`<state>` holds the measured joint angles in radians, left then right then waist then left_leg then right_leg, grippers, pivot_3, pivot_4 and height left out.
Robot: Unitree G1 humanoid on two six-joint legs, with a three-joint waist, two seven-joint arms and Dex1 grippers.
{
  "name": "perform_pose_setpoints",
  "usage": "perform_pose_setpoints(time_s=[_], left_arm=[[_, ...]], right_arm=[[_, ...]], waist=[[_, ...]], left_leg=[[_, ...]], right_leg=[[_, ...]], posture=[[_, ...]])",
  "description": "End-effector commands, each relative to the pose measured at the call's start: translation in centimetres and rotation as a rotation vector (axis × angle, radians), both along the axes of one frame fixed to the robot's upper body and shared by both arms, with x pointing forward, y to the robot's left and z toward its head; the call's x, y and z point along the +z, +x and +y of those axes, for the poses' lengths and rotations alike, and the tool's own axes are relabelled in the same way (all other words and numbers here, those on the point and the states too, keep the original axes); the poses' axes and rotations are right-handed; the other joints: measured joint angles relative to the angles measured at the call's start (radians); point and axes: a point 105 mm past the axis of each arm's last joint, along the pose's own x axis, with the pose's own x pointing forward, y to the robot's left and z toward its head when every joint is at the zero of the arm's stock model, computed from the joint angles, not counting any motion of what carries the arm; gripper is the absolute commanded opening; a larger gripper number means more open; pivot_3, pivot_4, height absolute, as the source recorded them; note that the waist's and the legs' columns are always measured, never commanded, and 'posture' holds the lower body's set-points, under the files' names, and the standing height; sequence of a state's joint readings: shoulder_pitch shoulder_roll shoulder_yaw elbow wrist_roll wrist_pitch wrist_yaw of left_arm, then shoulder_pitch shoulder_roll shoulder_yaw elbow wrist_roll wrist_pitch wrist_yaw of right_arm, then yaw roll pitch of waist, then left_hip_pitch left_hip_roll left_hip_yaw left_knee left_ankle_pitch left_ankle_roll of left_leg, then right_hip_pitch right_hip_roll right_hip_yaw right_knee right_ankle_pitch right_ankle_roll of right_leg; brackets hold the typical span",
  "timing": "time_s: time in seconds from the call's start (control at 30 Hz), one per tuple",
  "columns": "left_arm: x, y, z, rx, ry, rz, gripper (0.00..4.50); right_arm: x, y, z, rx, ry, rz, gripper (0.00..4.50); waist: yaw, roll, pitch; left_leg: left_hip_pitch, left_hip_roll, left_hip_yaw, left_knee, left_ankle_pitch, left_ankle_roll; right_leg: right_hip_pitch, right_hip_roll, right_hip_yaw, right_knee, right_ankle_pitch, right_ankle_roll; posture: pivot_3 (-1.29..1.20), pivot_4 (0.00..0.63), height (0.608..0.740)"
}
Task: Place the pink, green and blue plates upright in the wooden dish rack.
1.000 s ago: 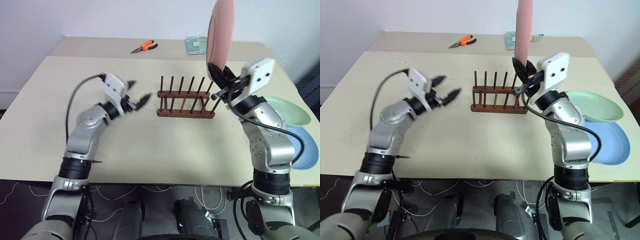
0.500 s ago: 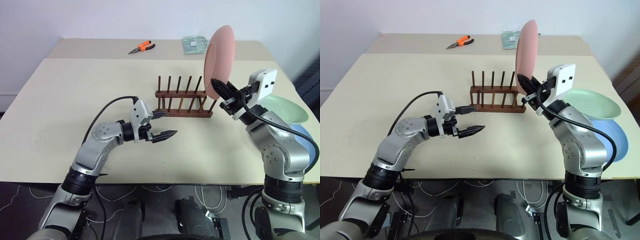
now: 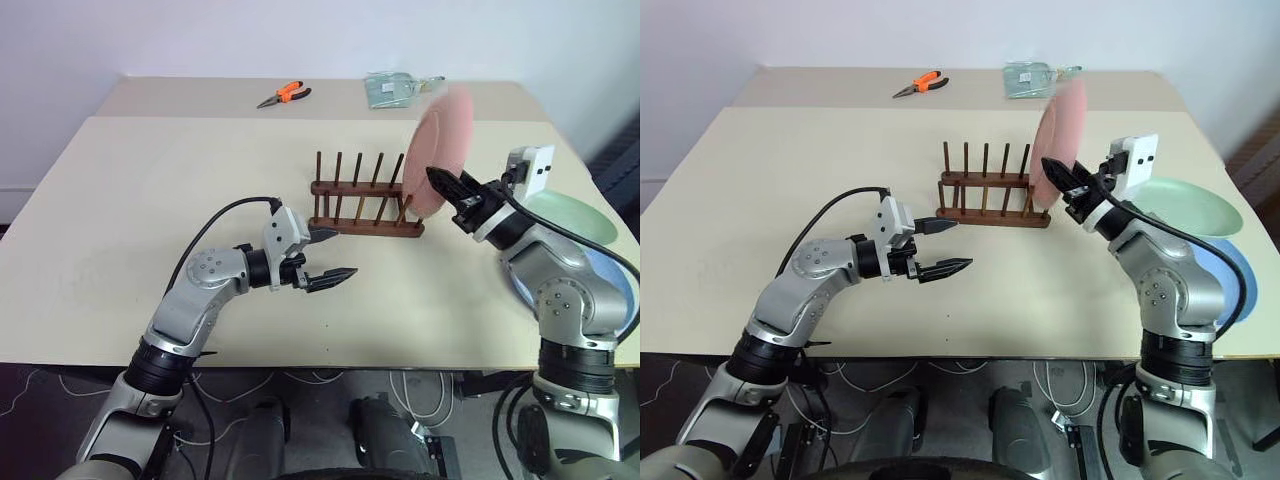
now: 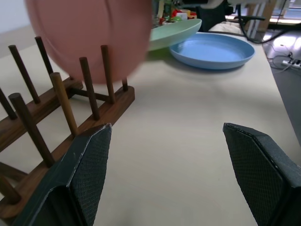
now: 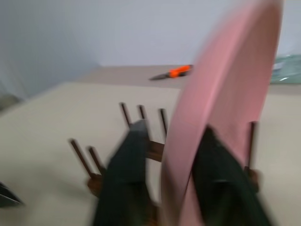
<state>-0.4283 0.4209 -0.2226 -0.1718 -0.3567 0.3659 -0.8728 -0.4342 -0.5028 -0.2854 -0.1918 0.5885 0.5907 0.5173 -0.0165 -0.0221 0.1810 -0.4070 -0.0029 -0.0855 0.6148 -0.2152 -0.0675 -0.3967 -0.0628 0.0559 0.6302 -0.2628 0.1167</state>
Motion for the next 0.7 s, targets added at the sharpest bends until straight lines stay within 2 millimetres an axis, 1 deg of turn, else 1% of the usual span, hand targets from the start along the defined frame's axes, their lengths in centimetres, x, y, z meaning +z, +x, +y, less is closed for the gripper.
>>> perform_pose_setpoints(time_s=[0.03, 0.07, 0.13, 0.2, 0.27, 0.3, 0.4, 0.43, 0.47, 0.57, 0.63, 0.7], left_arm=[[0.6, -0.7, -0.5, -0.025, -0.001, -0.033, 3.91], [0.6, -0.7, -0.5, -0.026, -0.001, -0.032, 3.91], [0.6, -0.7, -0.5, -0.026, -0.002, -0.029, 3.91], [0.6, -0.7, -0.4, -0.028, -0.001, -0.026, 3.91], [0.6, -0.7, -0.4, -0.030, 0.001, -0.024, 3.91], [0.5, -0.7, -0.4, -0.033, 0.002, -0.024, 3.91], [0.4, -0.7, -0.7, -0.048, 0.010, -0.026, 3.91], [0.4, -0.7, -0.9, -0.054, 0.013, -0.029, 3.91], [0.3, -0.7, -1.0, -0.058, 0.015, -0.031, 3.91], [0.5, -0.6, -1.1, -0.060, 0.015, -0.037, 3.91], [0.5, -0.5, -1.2, -0.057, 0.014, -0.042, 3.91], [0.5, -0.5, -1.1, -0.054, 0.016, -0.043, 3.91]], right_arm=[[2.0, -0.6, -0.9, -0.036, -0.143, -0.129, 2.98], [2.1, -0.8, -1.2, -0.041, -0.174, -0.141, 2.98], [1.4, -1.8, -1.9, -0.009, -0.307, -0.136, 2.98], [0.0, -2.9, -3.0, 0.018, -0.432, -0.086, 2.98], [-1.4, -3.5, -4.8, -0.001, -0.515, -0.014, 2.98], [-2.3, -3.3, -6.1, -0.050, -0.604, 0.010, 2.98], [-4.7, -1.5, -11.6, -0.301, -0.961, 0.078, 2.98], [-5.2, -1.0, -13.1, -0.364, -1.065, 0.089, 2.98], [-5.6, -0.7, -14.1, -0.395, -1.138, 0.092, 2.98], [-6.5, 0.1, -15.6, -0.435, -1.276, 0.078, 2.98], [-6.9, 0.6, -16.5, -0.461, -1.328, 0.076, 2.98], [-7.3, 0.8, -17.1, -0.469, -1.382, 0.081, 2.44]], waist=[[0.000, 0.000, 0.000], [0.000, 0.000, 0.000], [0.003, 0.000, 0.000], [0.008, 0.000, 0.000], [0.005, 0.000, 0.000], [0.004, 0.000, 0.000], [-0.005, 0.001, 0.000], [-0.006, 0.001, 0.000], [-0.007, 0.001, 0.000], [-0.006, 0.002, 0.000], [-0.006, 0.003, 0.000], [-0.004, 0.003, 0.000]], left_leg=[[0.000, 0.000, 0.000, 0.000, 0.000, 0.000], [0.000, 0.000, 0.000, 0.000, 0.000, 0.000], [0.000, 0.000, 0.000, 0.000, 0.000, 0.000], [0.000, 0.000, 0.000, 0.000, 0.000, 0.000], [0.000, 0.000, 0.000, 0.000, -0.001, 0.001], [0.000, 0.000, 0.000, 0.000, -0.001, 0.001], [0.001, 0.000, 0.002, 0.002, -0.001, 0.001], [0.002, 0.000, 0.003, 0.002, -0.001, 0.001], [0.002, 0.000, 0.004, 0.002, -0.001, 0.001], [0.003, 0.000, 0.005, 0.002, -0.001, 0.001], [0.002, 0.000, 0.005, 0.002, -0.001, 0.001], [0.002, 0.000, 0.005, 0.002, -0.001, 0.001]], right_leg=[[0.000, 0.000, 0.000, 0.000, 0.000, 0.000], [0.000, 0.000, 0.000, 0.000, 0.000, 0.000], [0.000, 0.000, 0.000, 0.000, 0.000, 0.000], [0.000, 0.000, 0.000, -0.001, 0.000, 0.000], [0.001, 0.000, 0.000, -0.001, 0.000, 0.000], [0.001, -0.001, 0.000, -0.001, 0.000, 0.000], [0.001, 0.000, 0.002, -0.001, -0.001, -0.002], [0.001, 0.000, 0.002, 0.000, -0.002, -0.003], [0.001, 0.000, 0.003, 0.000, -0.002, -0.004], [0.001, 0.000, 0.004, 0.000, -0.001, -0.004], [0.001, 0.000, 0.004, 0.000, -0.001, -0.003], [0.001, 0.000, 0.005, 0.000, 0.000, -0.001]], posture=[[0.00, 0.150, 0.740], [0.00, 0.150, 0.740], [0.00, 0.150, 0.740], [0.00, 0.150, 0.740], [0.00, 0.150, 0.740], [0.00, 0.150, 0.740], [0.00, 0.150, 0.740], [0.00, 0.150, 0.740], [0.00, 0.150, 0.740], [0.00, 0.150, 0.740], [0.00, 0.150, 0.740], [0.00, 0.150, 0.740]])
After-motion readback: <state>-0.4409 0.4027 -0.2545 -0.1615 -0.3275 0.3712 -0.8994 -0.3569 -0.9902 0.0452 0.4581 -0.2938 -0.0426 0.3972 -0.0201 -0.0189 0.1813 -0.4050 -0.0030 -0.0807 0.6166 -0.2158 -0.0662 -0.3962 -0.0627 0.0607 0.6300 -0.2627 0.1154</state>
